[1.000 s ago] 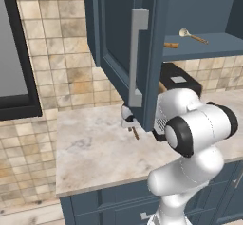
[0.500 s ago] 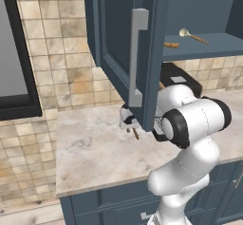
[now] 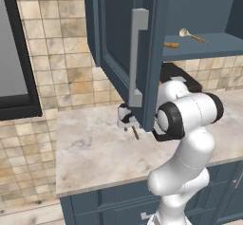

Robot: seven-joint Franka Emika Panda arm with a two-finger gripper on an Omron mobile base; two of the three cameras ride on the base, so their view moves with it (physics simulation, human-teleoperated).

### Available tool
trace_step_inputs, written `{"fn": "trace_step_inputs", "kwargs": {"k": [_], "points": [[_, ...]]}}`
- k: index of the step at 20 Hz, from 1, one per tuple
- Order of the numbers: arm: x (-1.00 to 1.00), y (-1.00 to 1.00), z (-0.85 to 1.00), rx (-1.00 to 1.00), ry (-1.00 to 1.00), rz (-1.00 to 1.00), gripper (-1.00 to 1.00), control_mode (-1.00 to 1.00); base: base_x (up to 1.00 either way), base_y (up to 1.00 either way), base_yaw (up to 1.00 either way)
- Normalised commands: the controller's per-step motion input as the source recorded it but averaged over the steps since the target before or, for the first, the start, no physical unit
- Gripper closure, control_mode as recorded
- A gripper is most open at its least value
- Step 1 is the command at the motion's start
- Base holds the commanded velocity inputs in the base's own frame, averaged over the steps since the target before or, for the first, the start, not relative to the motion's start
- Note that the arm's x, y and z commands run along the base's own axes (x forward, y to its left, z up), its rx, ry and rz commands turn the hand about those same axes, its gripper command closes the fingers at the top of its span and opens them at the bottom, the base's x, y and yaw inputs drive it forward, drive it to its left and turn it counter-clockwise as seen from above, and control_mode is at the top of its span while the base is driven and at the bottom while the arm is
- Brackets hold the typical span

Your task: Organize the utensils by type. Pick up the wooden spoons from the counter and place them in the open cabinet. Then pick up the metallic utensils from the counter and place them in the open drawer.

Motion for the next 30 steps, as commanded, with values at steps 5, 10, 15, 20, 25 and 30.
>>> {"fn": "trace_step_inputs", "kwargs": {"k": [5, 10, 15, 20, 25, 30], "points": [[0.22, 0.0, -0.13, 0.0, 0.0, 0.0, -1.0, -1.0, 0.0, 0.0, 0.0], [0.22, 0.0, -0.23, 0.0, 0.0, 0.0, -1.0, -1.0, 0.0, 0.0, 0.0], [0.19, 0.0, -0.25, 0.0, 0.0, 0.0, -1.0, -1.0, 0.0, 0.0, 0.0], [0.14, 0.0, -0.25, 0.0, 0.0, 0.0, -1.0, -1.0, 0.0, 0.0, 0.0], [0.1, 0.0, -0.33, 0.0, 0.0, 0.0, -1.0, -1.0, 0.0, 0.0, 0.0], [0.0, 0.0, -0.47, 0.0, 0.0, 0.0, -1.0, -1.0, 0.0, 0.0, 0.0]]}}
